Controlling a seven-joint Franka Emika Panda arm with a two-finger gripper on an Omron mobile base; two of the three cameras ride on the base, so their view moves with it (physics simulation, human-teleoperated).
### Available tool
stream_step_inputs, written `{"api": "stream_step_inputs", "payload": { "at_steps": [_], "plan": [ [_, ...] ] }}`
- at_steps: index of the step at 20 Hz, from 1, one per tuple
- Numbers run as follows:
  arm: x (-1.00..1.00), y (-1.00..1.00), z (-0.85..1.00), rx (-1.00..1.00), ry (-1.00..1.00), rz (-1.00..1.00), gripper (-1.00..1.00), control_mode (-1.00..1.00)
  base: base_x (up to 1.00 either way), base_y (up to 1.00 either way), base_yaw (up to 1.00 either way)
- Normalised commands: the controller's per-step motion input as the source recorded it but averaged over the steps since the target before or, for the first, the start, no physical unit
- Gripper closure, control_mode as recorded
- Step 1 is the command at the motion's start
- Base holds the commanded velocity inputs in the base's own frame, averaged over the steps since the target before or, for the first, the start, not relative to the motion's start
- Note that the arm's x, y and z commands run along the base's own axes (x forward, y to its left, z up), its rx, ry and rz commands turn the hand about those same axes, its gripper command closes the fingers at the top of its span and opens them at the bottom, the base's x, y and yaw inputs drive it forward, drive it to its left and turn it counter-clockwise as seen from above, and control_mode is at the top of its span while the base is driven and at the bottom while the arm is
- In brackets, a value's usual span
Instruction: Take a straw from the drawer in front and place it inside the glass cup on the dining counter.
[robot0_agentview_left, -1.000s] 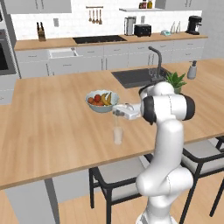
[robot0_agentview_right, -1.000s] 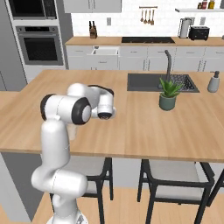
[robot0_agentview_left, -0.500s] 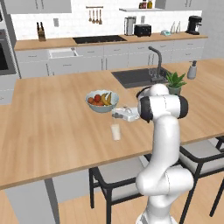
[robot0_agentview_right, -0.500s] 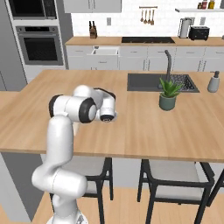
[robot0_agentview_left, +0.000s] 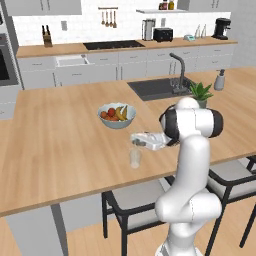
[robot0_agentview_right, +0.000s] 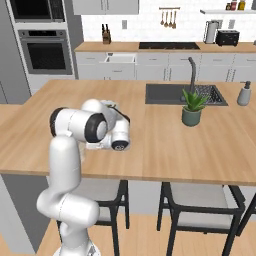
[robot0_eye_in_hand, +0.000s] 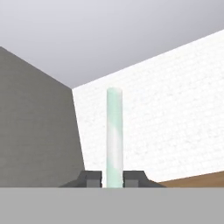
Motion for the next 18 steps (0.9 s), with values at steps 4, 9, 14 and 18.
{"api": "stream_step_inputs", "payload": {
  "at_steps": [4,9,14,18],
  "plan": [
    [-0.06,0.00,0.00,0.00,-0.02,0.00,1.00,-1.00,0.00,0.00,0.00],
    [0.01,0.00,0.00,0.00,-0.06,0.00,-1.00,-1.00,0.00,0.00,0.00],
    [0.04,-0.04,0.00,0.00,-0.10,0.00,-1.00,-1.00,0.00,0.00,0.00],
    [0.00,-0.15,0.00,0.00,-0.14,0.00,-1.00,-1.00,0.00,0.00,0.00]
  ]
}}
